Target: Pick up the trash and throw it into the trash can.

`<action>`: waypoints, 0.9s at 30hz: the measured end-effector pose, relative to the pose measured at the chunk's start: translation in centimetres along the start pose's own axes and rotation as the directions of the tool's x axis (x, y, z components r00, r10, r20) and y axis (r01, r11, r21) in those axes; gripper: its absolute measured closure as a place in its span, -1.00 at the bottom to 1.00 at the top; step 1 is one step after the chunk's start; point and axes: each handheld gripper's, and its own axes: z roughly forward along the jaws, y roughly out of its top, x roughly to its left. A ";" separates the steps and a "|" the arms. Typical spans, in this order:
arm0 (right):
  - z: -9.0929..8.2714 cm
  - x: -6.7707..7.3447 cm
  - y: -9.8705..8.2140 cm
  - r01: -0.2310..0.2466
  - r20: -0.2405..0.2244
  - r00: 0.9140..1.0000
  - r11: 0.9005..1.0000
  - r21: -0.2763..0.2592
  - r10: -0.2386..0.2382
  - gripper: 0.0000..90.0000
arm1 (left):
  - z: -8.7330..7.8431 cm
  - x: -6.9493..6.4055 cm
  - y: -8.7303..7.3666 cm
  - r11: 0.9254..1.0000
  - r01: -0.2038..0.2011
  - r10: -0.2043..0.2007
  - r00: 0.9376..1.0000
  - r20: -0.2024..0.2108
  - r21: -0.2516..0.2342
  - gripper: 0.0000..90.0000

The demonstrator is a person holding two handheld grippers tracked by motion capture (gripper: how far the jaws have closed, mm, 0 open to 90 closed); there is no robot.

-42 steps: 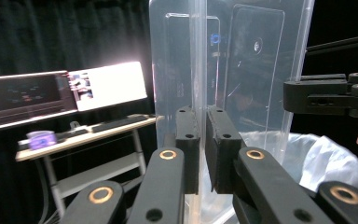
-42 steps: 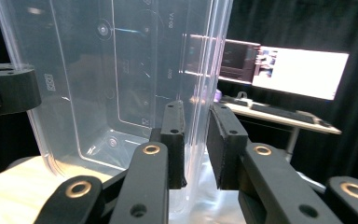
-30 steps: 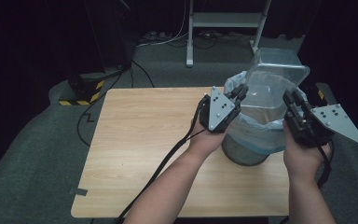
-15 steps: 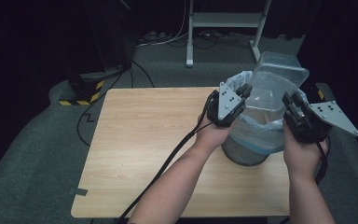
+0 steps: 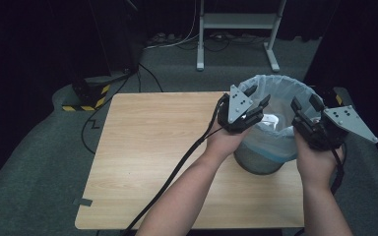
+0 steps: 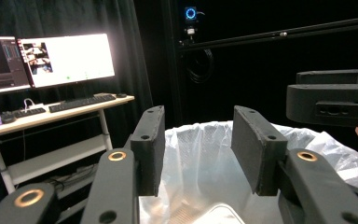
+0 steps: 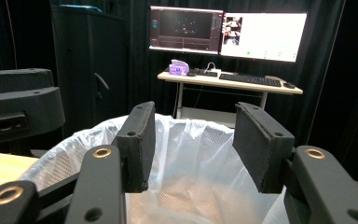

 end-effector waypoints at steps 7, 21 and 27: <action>-0.1 0.6 0.0 0.008 -0.017 1.000 1.000 -0.003 -0.008 0.04 | -0.5 0.3 -0.1 1.000 0.007 -0.007 1.000 -0.002 0.014 0.17; -0.3 3.8 -0.9 0.017 -0.104 0.994 1.000 0.005 -0.016 -0.10 | -7.0 3.3 -1.1 0.998 0.010 -0.001 0.992 -0.128 0.068 0.02; -0.1 7.2 -1.2 0.042 -0.160 0.986 0.999 0.014 -0.039 -0.13 | -11.4 5.0 -1.3 0.995 0.023 -0.004 0.980 -0.197 0.092 -0.02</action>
